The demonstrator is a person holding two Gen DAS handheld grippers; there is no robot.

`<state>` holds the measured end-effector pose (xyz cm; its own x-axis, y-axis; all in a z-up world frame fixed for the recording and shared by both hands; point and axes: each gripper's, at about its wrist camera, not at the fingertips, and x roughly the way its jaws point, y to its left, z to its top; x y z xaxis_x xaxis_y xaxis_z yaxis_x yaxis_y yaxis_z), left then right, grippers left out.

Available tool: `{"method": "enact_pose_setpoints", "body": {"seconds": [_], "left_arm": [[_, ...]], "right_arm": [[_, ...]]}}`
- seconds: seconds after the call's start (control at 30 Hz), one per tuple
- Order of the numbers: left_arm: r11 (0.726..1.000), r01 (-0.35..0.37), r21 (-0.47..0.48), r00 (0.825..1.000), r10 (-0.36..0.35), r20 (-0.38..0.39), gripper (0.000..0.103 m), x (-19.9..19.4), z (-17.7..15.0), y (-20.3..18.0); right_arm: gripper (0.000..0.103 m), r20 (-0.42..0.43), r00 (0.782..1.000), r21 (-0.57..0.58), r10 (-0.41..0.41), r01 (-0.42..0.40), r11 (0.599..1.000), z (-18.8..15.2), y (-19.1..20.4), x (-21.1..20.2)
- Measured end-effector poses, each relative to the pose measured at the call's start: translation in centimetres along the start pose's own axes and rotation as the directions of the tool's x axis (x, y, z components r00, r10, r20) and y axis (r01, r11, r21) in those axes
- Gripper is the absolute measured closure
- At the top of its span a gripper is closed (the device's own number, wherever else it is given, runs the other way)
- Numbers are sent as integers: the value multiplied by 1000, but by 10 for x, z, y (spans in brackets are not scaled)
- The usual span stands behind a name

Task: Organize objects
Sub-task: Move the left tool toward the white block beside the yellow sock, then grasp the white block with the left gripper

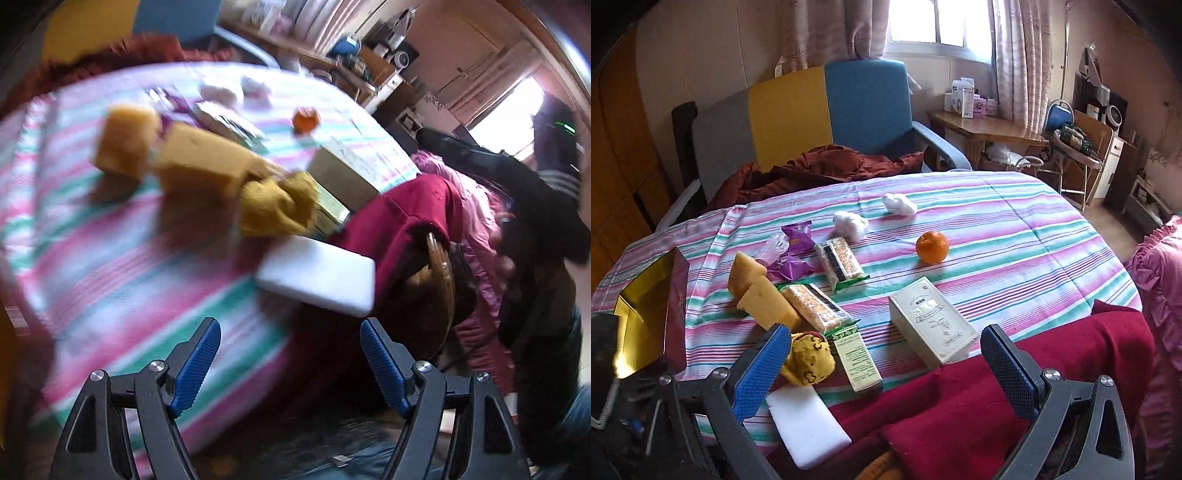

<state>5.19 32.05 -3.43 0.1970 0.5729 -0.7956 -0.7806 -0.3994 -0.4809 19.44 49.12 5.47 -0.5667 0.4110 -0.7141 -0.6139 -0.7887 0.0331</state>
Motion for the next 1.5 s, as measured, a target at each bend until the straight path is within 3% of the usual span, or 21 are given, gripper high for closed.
{"method": "enact_pose_setpoints", "body": {"seconds": [0.1, 0.23, 0.43, 0.63, 0.77, 0.83, 0.87, 0.97, 1.03, 1.3, 1.5], "left_arm": [[994, 65, -85, 996, -70, -60, 22, 21, 14, -6], [956, 134, -263, 978, -170, -121, 16, 44, 26, -4], [914, 90, -396, 974, -163, -155, 15, 64, 35, -7], [911, -12, -412, 978, -75, -194, 9, 78, 51, -19], [883, -85, -462, 973, -26, -228, 12, 88, 52, -14], [883, -109, -456, 970, -6, -243, 23, 93, 51, -9], [885, -103, -455, 972, -8, -234, 24, 92, 49, -7], [917, -112, -383, 979, 34, -203, 51, 82, 49, -8], [928, -97, -360, 983, 33, -179, 57, 77, 48, -3], [965, -106, -241, 991, 84, -102, 67, 45, 35, 13], [949, -179, -260, 982, 157, -106, 68, 24, 33, 54]], "right_arm": [[0, 16, 1000, 4, 4, -4, 1000, 0, -6, -4], [0, 28, 1000, 29, 8, -8, 1000, -3, -17, -5], [0, 35, 999, 78, 11, -14, 997, -9, -36, -5], [0, 38, 999, 100, 15, -18, 995, -12, -46, -6], [0, 26, 1000, 99, 11, -14, 995, -11, -50, -3], [0, 26, 1000, 106, 12, -15, 994, -9, -53, -3], [0, 26, 1000, 107, 10, -13, 994, -8, -54, -2], [0, 4, 1000, 90, 5, -5, 996, -3, -52, 4], [0, -14, 1000, 68, -1, 2, 998, 0, -50, 10], [0, -105, 994, -15, -37, 36, 999, 16, -44, 35], [0, -142, 988, -69, -68, 58, 996, 23, -36, 48]]}}
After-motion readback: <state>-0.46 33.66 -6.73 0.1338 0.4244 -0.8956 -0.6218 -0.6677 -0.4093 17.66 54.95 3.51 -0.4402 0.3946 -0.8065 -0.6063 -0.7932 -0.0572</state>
